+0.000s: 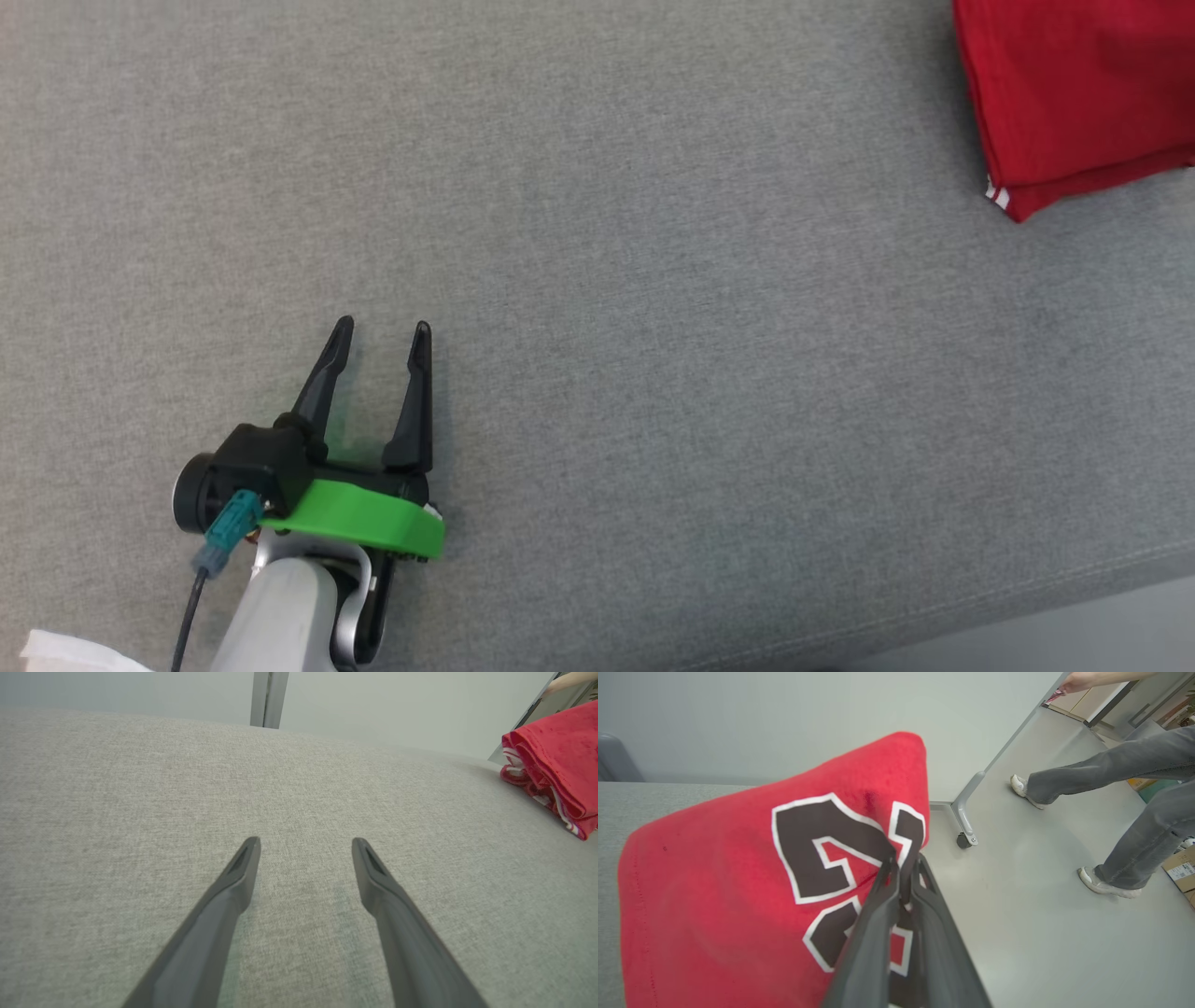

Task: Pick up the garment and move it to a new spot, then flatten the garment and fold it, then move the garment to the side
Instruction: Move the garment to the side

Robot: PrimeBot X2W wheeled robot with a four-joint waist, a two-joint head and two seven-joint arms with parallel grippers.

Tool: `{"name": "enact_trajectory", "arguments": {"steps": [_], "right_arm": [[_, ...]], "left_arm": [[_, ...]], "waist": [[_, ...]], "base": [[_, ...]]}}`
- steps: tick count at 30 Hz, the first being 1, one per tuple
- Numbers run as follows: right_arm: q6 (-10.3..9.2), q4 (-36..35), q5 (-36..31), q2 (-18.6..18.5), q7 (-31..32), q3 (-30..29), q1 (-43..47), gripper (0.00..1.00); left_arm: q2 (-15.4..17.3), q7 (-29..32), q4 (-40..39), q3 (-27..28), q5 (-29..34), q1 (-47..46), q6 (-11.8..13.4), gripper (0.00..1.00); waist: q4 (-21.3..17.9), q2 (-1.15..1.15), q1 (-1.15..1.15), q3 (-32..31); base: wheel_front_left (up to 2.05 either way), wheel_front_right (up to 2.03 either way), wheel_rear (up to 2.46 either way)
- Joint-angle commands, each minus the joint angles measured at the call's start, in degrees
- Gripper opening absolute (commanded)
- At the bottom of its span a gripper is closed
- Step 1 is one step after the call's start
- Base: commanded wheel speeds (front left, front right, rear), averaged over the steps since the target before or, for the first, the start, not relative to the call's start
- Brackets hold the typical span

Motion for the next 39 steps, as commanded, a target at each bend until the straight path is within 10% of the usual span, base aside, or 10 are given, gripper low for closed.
{"name": "enact_trajectory", "arguments": {"steps": [1,3,4,5,6,15,39], "right_arm": [[-0.10,0.7,-0.8,-0.3,-0.4,-0.9,-0.2,0.00],[-0.09,2.8,-3.6,0.0,-1.5,-4.7,-0.8,0.00],[-0.10,3.4,-4.4,0.4,-1.8,-6.0,-0.8,0.17],[-0.09,4.1,-5.9,1.0,-2.4,-7.5,-0.7,0.72],[-0.09,4.6,-7.1,1.3,-2.9,-8.7,-0.6,1.00],[-0.10,7.2,-15.3,5.5,-7.5,-15.5,-0.5,1.00],[-0.09,3.2,-9.8,17.9,-26.2,-2.2,7.3,1.00]], "left_arm": [[0.4,0.0,-0.3,0.0,0.3,-1.3,-0.2,1.00],[0.5,0.0,-0.4,-0.2,0.5,-1.7,-0.2,1.00],[0.5,0.0,-0.4,-0.4,0.5,-1.8,-0.2,1.00],[0.6,0.0,-0.5,-0.5,0.6,-2.0,-0.2,1.00],[0.6,0.0,-0.5,-0.6,0.6,-2.1,-0.2,1.00],[0.7,0.0,-0.3,-0.4,0.7,-2.2,-0.2,1.00],[-0.7,0.0,0.1,8.7,-0.1,1.8,0.2,1.00]], "waist": [[1.7,0.00,0.00,1.8],[2.5,0.00,0.00,3.0],[2.7,0.00,0.00,3.3],[2.9,0.00,0.00,3.5],[3.1,0.00,0.00,3.7],[2.9,0.00,0.00,2.8],[5.7,0.00,0.00,-13.5]], "base": [[0.00,0.00,0.00],[0.00,0.00,0.00],[0.00,0.00,0.00],[0.00,0.00,0.00],[0.00,0.00,0.00],[0.00,0.00,0.00],[0.00,0.00,0.00]]}}
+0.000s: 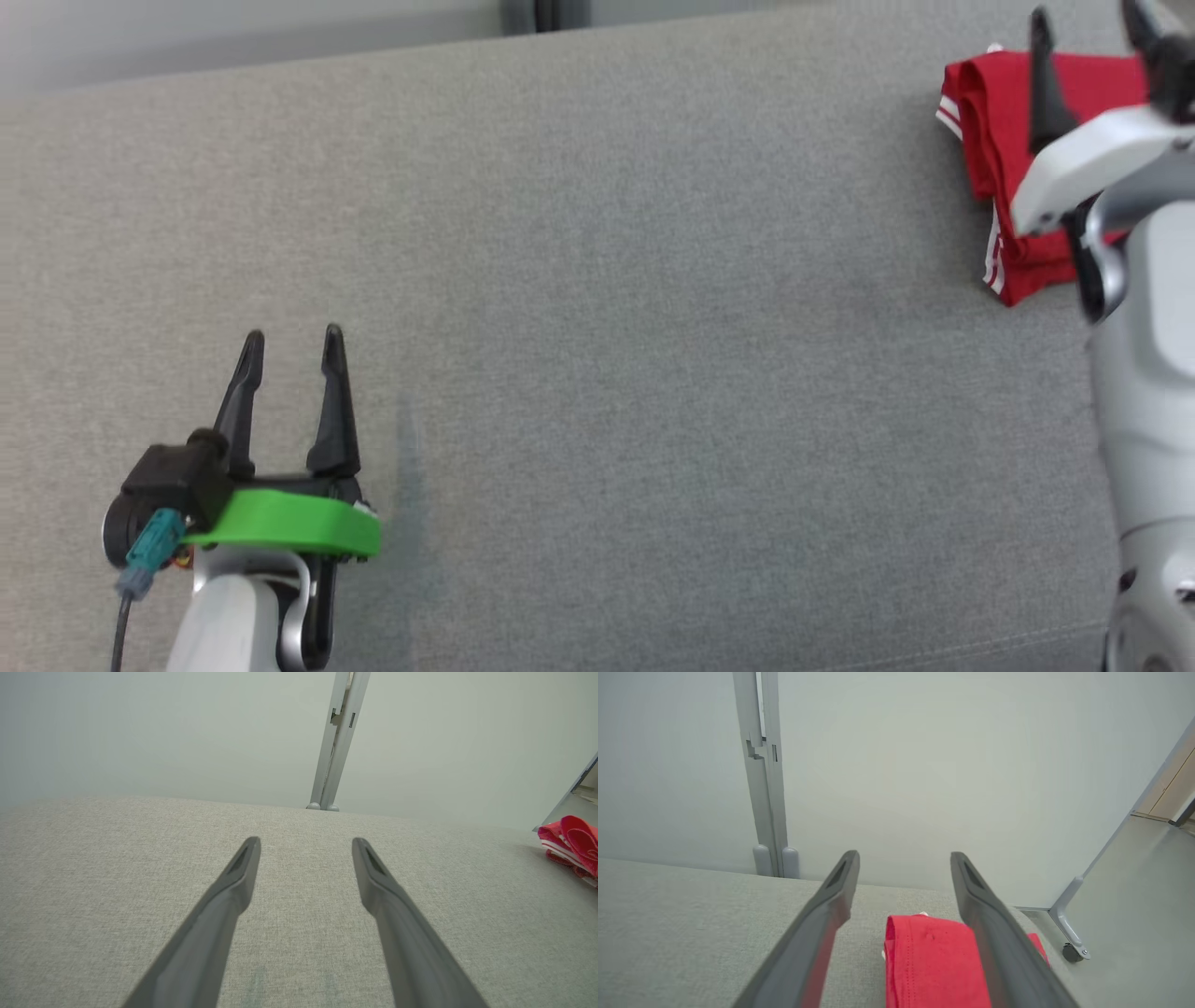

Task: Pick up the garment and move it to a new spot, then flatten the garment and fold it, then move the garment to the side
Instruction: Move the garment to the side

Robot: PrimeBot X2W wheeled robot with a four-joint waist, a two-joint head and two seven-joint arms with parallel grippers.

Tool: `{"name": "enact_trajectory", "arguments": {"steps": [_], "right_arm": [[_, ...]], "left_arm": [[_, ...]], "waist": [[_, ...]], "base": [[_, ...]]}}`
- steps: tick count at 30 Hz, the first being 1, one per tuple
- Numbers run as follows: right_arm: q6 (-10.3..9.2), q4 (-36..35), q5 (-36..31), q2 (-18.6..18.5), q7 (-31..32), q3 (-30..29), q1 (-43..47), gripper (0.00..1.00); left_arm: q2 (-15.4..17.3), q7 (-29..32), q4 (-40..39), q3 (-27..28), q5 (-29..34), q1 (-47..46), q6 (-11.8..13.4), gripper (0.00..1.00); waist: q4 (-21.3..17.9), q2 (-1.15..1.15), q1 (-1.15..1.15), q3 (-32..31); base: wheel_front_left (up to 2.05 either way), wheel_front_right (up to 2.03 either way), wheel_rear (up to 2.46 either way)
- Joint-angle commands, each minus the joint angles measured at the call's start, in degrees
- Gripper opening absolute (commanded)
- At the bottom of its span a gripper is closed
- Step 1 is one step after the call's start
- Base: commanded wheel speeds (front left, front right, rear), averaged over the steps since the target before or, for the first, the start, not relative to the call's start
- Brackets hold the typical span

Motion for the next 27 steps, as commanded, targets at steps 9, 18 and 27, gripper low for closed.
{"name": "enact_trajectory", "arguments": {"steps": [9,18,27], "right_arm": [[-0.08,-4.9,2.5,6.7,-4.8,0.8,17.7,1.00],[-0.08,-12.4,12.8,7.2,-5.2,6.5,33.5,1.00],[-0.08,-19.4,14.3,7.2,-5.3,6.5,42.5,1.00]], "left_arm": [[-1.3,0.0,0.3,3.6,-0.7,6.6,0.3,1.00],[-1.7,0.0,2.0,3.3,0.9,12.1,0.3,1.00],[-1.8,0.0,2.2,1.7,-0.8,14.3,0.8,1.00]], "waist": [[2.7,0.00,0.00,-7.5],[3.7,0.00,0.00,-10.3],[4.3,0.00,0.00,-11.8]], "base": [[0.00,0.00,0.00],[0.00,0.00,0.00],[0.00,0.00,0.00]]}}
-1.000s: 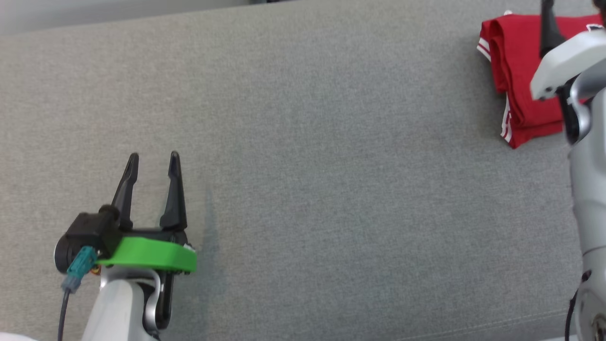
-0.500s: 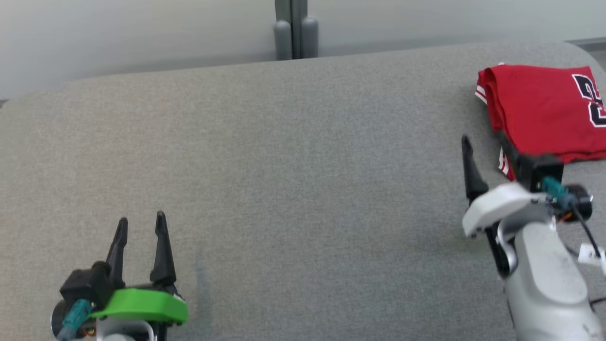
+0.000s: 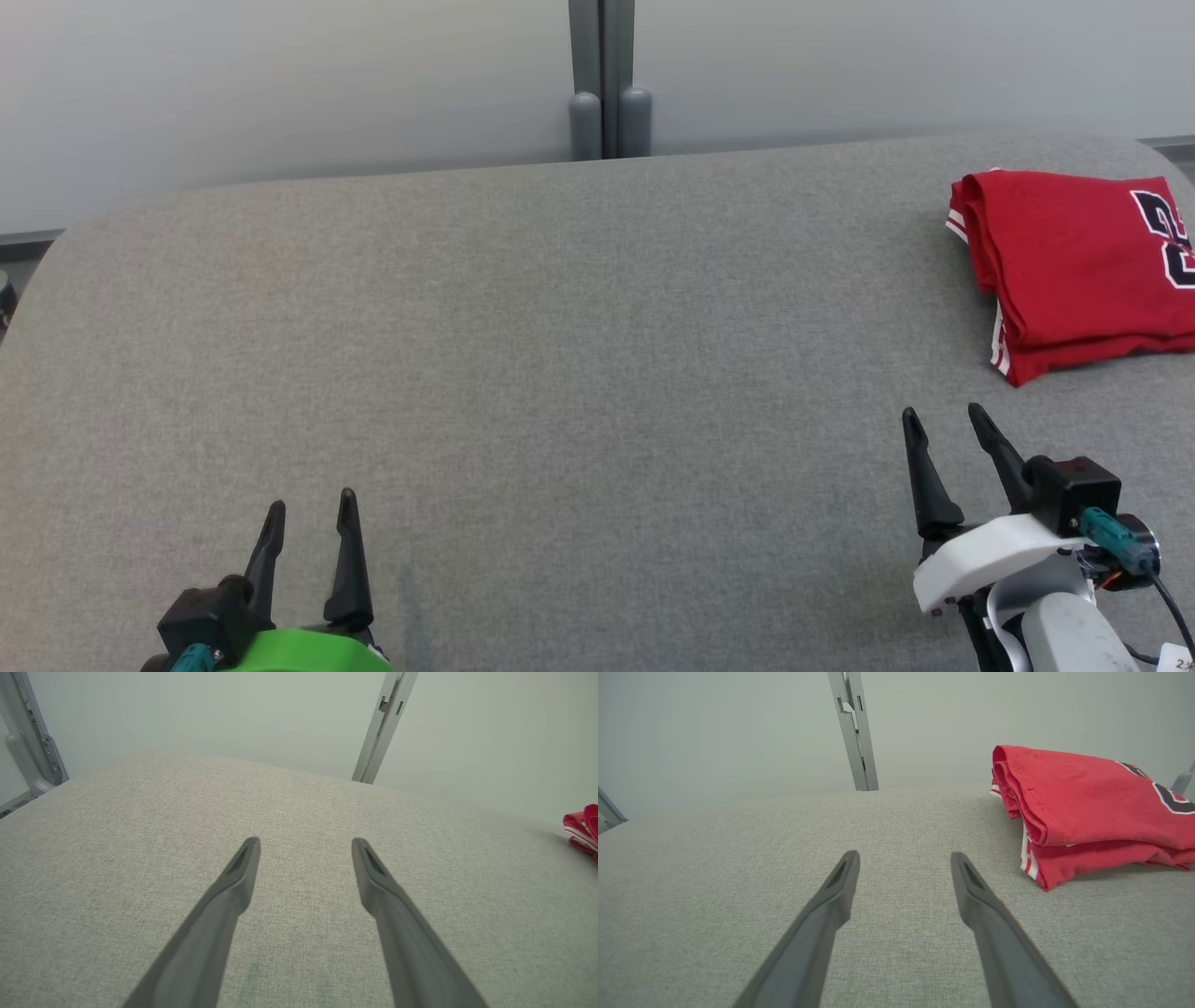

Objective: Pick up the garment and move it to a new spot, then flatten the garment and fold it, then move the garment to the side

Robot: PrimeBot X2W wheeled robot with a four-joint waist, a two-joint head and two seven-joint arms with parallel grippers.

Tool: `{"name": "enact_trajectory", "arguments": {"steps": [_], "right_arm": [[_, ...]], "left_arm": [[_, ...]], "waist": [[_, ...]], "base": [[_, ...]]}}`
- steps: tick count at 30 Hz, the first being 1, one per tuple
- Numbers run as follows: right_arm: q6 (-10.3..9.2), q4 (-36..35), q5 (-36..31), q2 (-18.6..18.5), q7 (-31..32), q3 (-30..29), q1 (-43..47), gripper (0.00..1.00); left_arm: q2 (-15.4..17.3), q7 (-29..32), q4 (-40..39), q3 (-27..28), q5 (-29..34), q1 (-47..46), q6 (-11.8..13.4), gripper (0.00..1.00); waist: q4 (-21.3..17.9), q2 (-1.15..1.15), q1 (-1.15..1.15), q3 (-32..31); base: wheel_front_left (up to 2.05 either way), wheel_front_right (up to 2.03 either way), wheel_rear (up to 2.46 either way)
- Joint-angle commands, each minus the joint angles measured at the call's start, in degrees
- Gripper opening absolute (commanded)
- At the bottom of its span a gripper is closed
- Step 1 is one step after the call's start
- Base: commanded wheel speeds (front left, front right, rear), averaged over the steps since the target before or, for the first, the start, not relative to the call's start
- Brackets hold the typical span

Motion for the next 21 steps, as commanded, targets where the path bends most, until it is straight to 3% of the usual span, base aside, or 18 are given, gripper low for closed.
{"name": "enact_trajectory", "arguments": {"steps": [1,21], "right_arm": [[-0.08,-0.5,-0.4,-0.2,-0.2,-0.1,1.0,1.00],[-0.08,-2.9,0.1,-0.2,-0.2,0.5,2.4,1.00]], "left_arm": [[0.1,0.0,-0.1,-0.3,-0.5,0.7,0.3,1.00],[0.1,0.0,-0.2,-1.5,-0.9,0.6,1.0,1.00]], "waist": [[0.1,0.00,0.00,-0.2],[0.3,0.00,0.00,-1.1]], "base": [[0.00,0.00,0.00],[0.00,0.00,0.00]]}}
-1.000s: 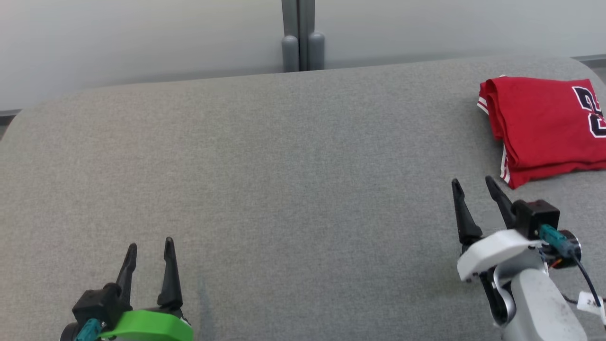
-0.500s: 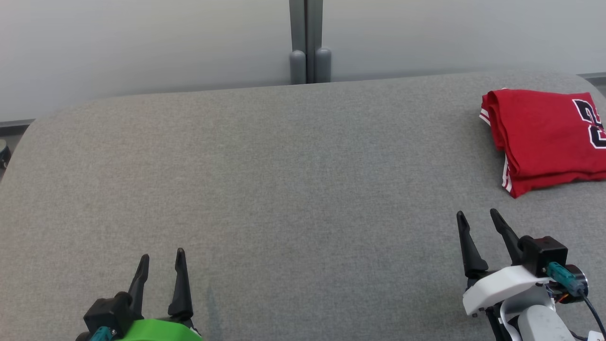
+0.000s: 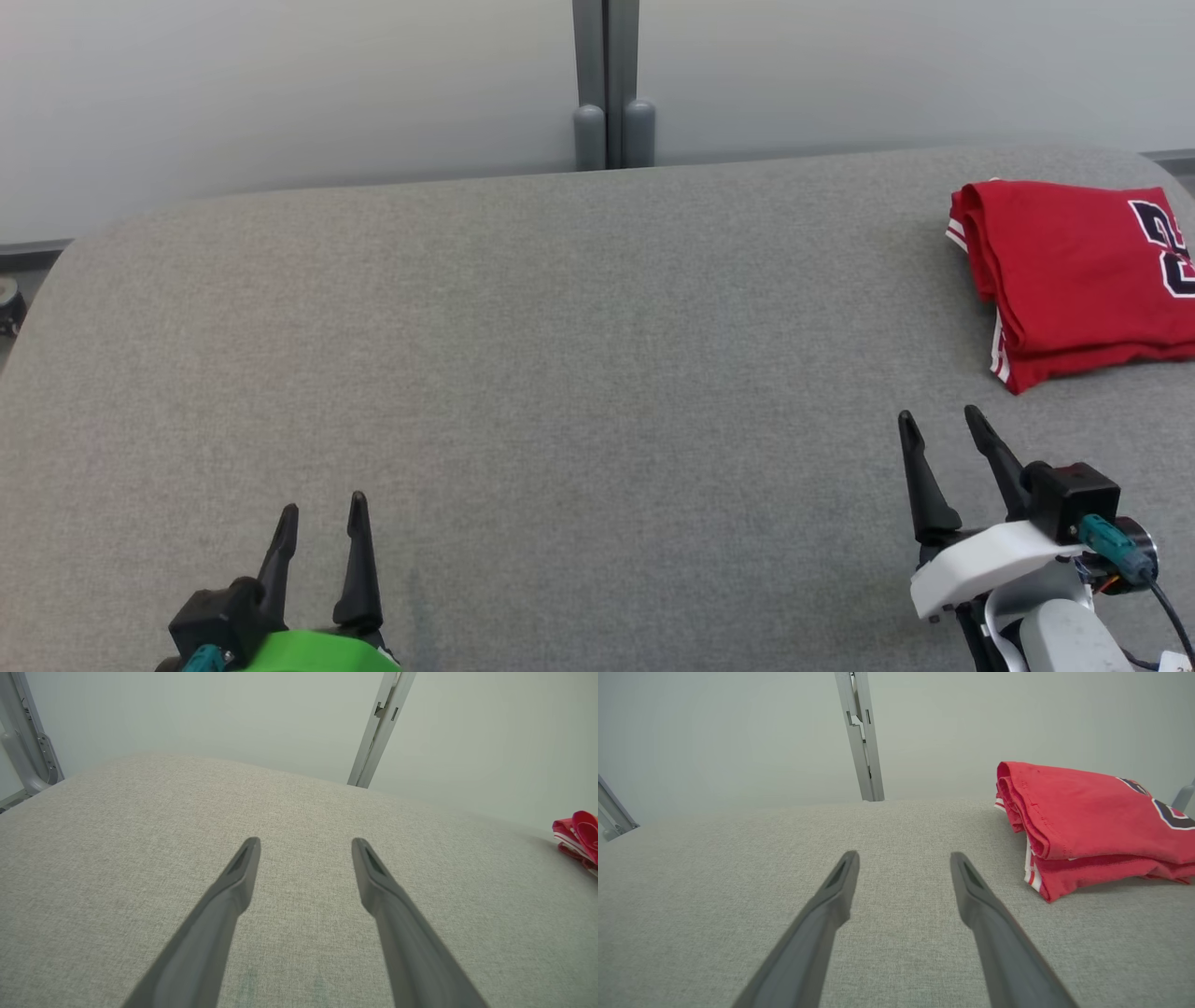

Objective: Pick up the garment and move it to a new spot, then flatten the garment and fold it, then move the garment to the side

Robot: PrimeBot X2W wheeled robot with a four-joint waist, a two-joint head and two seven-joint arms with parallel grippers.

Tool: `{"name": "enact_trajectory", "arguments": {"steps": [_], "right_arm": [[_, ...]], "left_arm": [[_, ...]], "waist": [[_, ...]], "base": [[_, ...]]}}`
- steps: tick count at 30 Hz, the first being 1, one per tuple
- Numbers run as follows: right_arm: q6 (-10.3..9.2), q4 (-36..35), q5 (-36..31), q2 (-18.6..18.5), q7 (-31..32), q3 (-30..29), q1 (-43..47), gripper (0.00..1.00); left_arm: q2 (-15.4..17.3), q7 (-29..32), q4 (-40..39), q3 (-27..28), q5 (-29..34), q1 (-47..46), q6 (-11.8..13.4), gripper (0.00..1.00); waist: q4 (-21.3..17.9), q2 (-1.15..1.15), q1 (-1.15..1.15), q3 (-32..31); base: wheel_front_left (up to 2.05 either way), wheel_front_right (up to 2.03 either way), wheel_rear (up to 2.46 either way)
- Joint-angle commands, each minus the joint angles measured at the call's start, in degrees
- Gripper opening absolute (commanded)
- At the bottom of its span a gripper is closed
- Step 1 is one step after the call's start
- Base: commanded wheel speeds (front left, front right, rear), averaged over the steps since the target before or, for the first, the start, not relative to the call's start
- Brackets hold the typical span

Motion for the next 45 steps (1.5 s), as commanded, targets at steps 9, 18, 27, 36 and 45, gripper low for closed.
{"name": "enact_trajectory", "arguments": {"steps": [9,18,27,36,45], "right_arm": [[0.01,1.8,5.9,0.4,2.2,-0.8,0.1,0.00],[0.00,0.7,15.8,0.3,4.4,-1.0,0.4,0.00],[0.00,-0.1,24.3,0.2,6.4,-1.4,0.5,0.00],[-0.01,-0.7,32.0,0.2,8.4,-1.8,0.5,0.00],[-0.01,-1.2,38.9,0.1,10.2,-2.2,0.5,0.00]], "left_arm": [[-0.1,1.6,1.6,0.7,-5.4,-0.6,-0.1,0.00],[-0.1,4.2,1.0,2.0,-14.0,-1.7,-0.1,0.00],[-0.1,6.4,0.5,3.0,-21.4,-2.6,0.0,0.00],[-0.1,8.4,0.1,4.0,-28.2,-3.5,0.0,0.00],[0.0,10.2,-0.2,4.9,-34.3,-4.1,0.1,0.00]], "waist": [[0.0,0.00,0.00,-0.1],[0.1,0.00,0.00,-0.2],[0.1,0.00,0.00,-0.3],[0.1,0.00,0.00,-0.5],[0.1,0.00,0.00,-0.6]], "base": [[0.00,0.00,0.00],[0.00,0.00,0.00],[0.00,0.00,0.00],[0.00,0.00,0.00],[0.00,0.00,0.00]]}}
